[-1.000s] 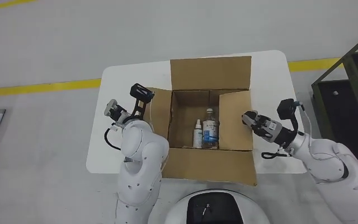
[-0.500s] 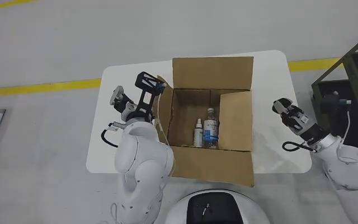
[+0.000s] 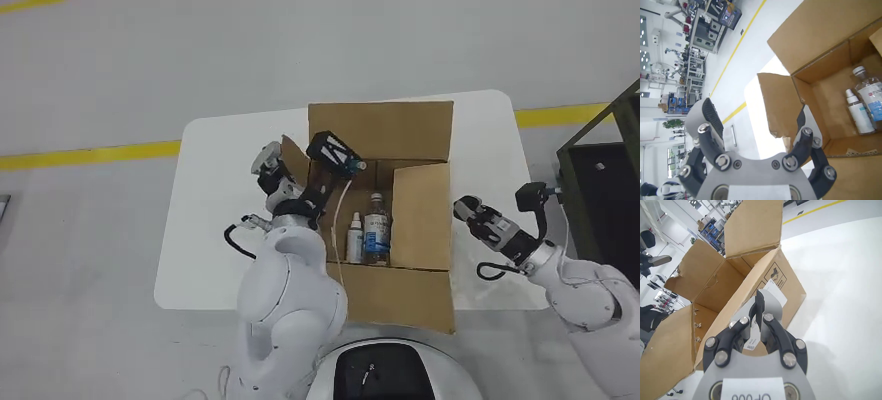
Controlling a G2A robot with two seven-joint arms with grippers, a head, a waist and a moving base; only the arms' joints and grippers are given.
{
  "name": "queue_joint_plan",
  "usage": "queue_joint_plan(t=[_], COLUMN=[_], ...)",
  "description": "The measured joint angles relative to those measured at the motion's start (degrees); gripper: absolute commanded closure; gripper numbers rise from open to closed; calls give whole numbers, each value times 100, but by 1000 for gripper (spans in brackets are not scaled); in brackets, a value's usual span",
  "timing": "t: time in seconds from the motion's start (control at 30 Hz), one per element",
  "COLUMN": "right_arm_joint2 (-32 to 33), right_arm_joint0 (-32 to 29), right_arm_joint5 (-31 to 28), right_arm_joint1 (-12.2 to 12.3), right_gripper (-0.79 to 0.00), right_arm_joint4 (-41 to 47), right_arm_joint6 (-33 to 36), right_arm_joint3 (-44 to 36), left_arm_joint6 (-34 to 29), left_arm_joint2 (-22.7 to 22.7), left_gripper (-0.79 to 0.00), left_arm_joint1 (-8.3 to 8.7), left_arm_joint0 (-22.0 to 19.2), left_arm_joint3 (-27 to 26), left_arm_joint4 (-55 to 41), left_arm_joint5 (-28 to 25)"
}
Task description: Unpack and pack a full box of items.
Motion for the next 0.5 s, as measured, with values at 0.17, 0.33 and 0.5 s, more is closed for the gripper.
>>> queue_joint_plan(t=[0.17,0.33,0.5], right_arm_joint2=[-323,-608,-674], right_arm_joint0=[517,962,1089], right_arm_joint5=[-96,-155,-188], right_arm_joint1=[-47,-96,-125], right_gripper=[0,0,0], right_arm_joint4=[-134,-359,-340], right_arm_joint6=[75,51,-146], right_arm_joint3=[377,770,876], left_arm_joint6=[112,109,154], left_arm_joint2=[287,322,240], left_gripper=[-785,-785,-785], left_arm_joint1=[-90,-166,-206], left_arm_joint0=[23,20,-2], left_arm_joint3=[234,513,682], left_arm_joint4=[-539,-1225,-1809], left_arm_joint5=[95,145,163])
